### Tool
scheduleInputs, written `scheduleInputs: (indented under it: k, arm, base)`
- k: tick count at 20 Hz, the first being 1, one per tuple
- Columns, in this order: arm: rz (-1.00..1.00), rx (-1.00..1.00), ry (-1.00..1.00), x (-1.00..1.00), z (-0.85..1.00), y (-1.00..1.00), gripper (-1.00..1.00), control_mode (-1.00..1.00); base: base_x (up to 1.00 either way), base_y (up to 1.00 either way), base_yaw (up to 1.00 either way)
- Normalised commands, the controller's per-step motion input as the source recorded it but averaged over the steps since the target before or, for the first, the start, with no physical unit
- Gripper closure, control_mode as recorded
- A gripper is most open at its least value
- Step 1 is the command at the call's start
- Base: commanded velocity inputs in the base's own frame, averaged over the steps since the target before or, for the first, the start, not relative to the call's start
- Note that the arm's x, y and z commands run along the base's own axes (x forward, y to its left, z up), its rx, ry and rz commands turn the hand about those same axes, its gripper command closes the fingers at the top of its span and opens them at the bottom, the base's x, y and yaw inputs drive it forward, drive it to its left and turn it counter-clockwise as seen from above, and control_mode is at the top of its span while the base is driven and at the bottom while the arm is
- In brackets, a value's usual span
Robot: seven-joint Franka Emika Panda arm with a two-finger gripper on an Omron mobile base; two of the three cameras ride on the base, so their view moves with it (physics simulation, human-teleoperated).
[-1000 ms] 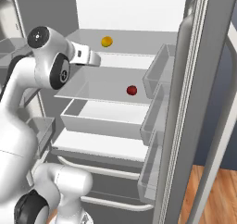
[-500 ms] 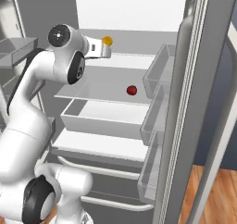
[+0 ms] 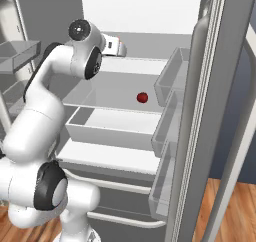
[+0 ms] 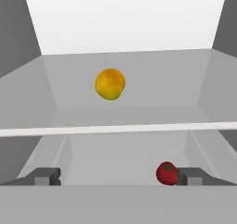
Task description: Place the cold items (mango and tomato) from the fridge in one tupperware on the dining counter. Place the warm items (kebab skewer and hot dog) in the stove area in another tupperware.
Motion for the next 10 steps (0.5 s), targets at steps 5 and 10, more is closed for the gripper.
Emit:
scheduleInputs:
  k: [5,10]
  arm:
    - [0.0,0.0,0.04,0.64,0.0,0.0,-1.0,-1.0]
    - [0.0,0.0,0.03,0.8,0.0,0.0,-1.0,-1.0]
  base:
    - [0.0,0.0,0.0]
    - [0.0,0.0,0.0]
